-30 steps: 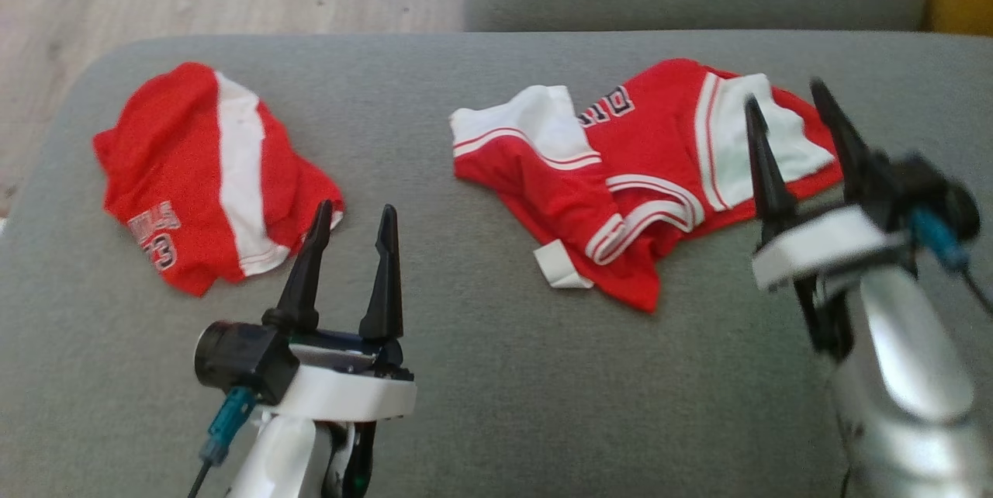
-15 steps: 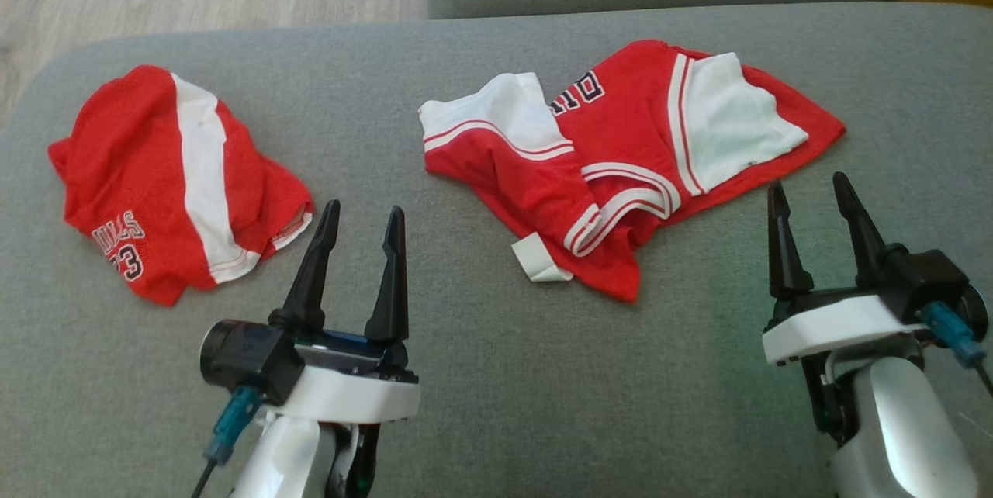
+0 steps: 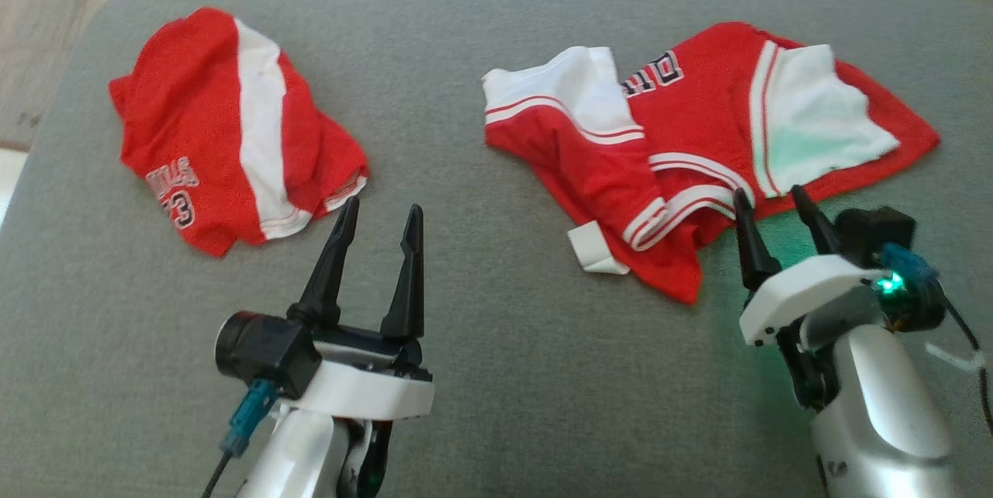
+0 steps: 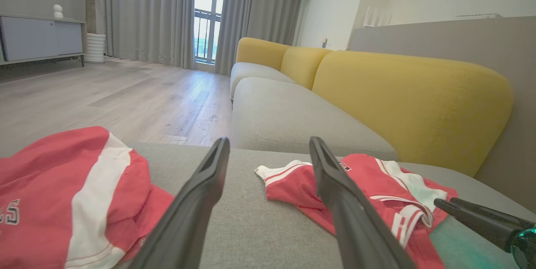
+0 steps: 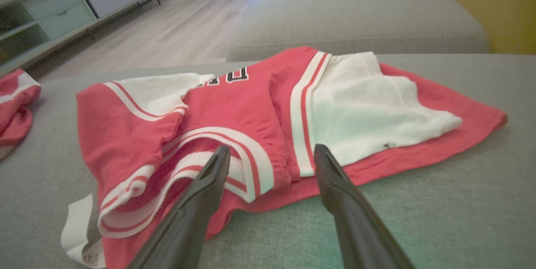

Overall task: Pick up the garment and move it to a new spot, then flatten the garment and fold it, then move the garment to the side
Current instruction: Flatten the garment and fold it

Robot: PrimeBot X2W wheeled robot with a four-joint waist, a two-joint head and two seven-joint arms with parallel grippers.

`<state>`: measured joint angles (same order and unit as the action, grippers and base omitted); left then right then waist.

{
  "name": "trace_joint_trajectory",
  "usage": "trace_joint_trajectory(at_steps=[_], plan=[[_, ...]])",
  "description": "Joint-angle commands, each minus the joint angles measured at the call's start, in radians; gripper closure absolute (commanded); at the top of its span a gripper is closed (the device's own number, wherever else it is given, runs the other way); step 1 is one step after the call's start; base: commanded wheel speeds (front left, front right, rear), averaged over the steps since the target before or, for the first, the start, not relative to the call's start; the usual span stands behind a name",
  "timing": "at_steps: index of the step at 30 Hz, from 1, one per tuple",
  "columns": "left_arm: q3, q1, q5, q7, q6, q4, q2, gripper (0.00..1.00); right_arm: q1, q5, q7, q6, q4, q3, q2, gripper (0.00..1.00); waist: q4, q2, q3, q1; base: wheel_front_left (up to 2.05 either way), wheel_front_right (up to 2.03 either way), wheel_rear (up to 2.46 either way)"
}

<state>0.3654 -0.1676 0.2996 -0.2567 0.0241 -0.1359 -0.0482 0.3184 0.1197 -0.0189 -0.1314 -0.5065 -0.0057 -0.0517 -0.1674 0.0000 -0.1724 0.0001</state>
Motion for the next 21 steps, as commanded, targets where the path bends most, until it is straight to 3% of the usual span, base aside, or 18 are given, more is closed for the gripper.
trace_joint_trajectory(at_steps=[1, 11, 12, 13, 21], plan=[[-0.023, -0.047, 0.010, -0.005, -0.006, 0.025, -0.002, 0.00, 0.043, -0.013, 0.004, 0.001, 0.016, 0.028, 0.001, 0.00, -0.019, 0.0000, -0.017, -0.0001, 0.00, 0.00, 0.00], [-0.011, -0.060, 0.013, -0.005, -0.011, 0.020, -0.002, 0.00, 0.141, -0.144, -0.022, 0.001, -0.180, -0.046, 0.001, 0.00, -0.051, 0.0000, -0.032, -0.0001, 0.00, 0.00, 0.00], [-0.011, -0.060, 0.013, -0.005, -0.012, 0.020, -0.002, 0.00, 0.152, -0.144, -0.030, 0.001, -0.194, -0.055, 0.001, 0.29, -0.051, 0.0000, -0.032, -0.0001, 0.00, 0.00, 0.00], [-0.010, -0.060, 0.012, -0.005, -0.013, 0.019, -0.002, 0.00, 0.163, -0.143, -0.045, 0.001, -0.204, -0.059, 0.001, 1.00, -0.050, 0.0000, -0.032, -0.0001, 0.00, 0.00, 0.00], [-0.015, -0.052, 0.009, -0.005, -0.016, 0.011, -0.002, 0.00, 0.289, -0.090, -0.142, 0.001, -0.225, -0.104, 0.001, 1.00, -0.022, 0.0000, -0.009, -0.0001, 0.00, 0.00, 0.00]])
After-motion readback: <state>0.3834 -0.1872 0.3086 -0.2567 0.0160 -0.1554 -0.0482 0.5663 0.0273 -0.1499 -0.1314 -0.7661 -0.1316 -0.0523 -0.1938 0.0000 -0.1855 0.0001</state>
